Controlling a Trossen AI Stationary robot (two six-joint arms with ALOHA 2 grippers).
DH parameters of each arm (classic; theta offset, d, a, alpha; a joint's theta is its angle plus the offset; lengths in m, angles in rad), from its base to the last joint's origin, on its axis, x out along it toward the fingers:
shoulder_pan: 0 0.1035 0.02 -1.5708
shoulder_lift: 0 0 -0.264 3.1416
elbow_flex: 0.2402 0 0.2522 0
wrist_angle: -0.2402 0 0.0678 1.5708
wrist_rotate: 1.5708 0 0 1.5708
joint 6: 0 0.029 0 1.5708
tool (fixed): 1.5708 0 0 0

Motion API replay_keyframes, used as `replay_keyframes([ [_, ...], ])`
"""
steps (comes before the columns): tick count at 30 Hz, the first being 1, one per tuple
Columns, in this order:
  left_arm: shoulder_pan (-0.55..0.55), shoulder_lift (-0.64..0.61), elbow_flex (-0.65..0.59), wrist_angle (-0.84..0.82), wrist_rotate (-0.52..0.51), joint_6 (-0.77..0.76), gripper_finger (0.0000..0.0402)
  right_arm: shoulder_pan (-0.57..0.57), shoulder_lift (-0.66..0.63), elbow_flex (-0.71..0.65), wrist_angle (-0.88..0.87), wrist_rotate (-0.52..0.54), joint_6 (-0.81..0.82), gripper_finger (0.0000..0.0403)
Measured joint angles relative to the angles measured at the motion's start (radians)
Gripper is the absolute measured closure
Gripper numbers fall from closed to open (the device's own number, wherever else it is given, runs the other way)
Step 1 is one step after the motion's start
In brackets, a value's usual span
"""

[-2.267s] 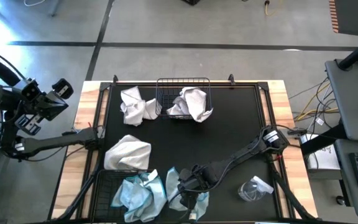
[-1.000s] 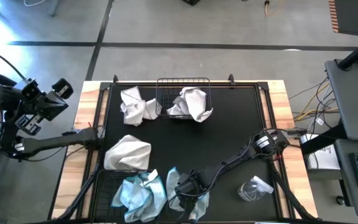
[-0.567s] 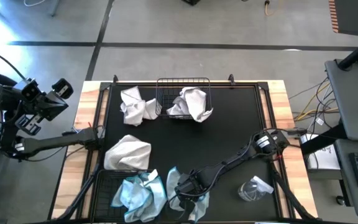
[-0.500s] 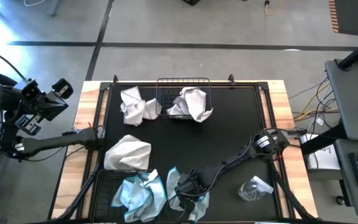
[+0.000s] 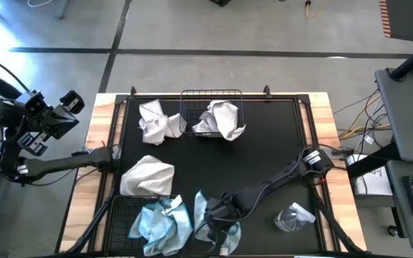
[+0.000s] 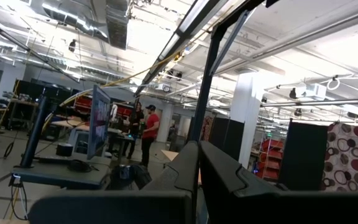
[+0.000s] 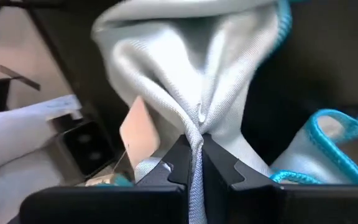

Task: Sort microfiber towel by color & place in baskets
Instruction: Put the blue microfiber cloth into the bottom wire basket

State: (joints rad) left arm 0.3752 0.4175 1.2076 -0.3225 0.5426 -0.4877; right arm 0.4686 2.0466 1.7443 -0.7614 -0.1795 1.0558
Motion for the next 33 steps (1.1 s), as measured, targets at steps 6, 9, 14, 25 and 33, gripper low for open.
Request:
replay_keyframes([
  [6,0.000,0.000,0.000,0.000,0.000,0.000,0.0402,0.000,-0.076,0.000,0.011,0.070,-0.002,0.0390],
  [9,0.000,0.000,0.000,0.000,0.000,0.002,0.0402,0.000,-0.124,0.000,0.013,0.123,-0.011,0.0390],
  [14,0.000,0.000,0.000,0.000,0.000,0.008,0.0402,0.000,-0.211,0.000,0.020,0.243,-0.027,0.0390],
  [25,0.000,0.000,0.000,0.000,0.000,0.013,0.0402,0.000,-0.337,0.000,0.276,0.469,-0.227,0.0390],
  [33,0.000,0.000,0.000,0.000,0.000,0.034,0.0402,-0.002,-0.334,0.000,0.605,0.469,-0.424,0.0390],
])
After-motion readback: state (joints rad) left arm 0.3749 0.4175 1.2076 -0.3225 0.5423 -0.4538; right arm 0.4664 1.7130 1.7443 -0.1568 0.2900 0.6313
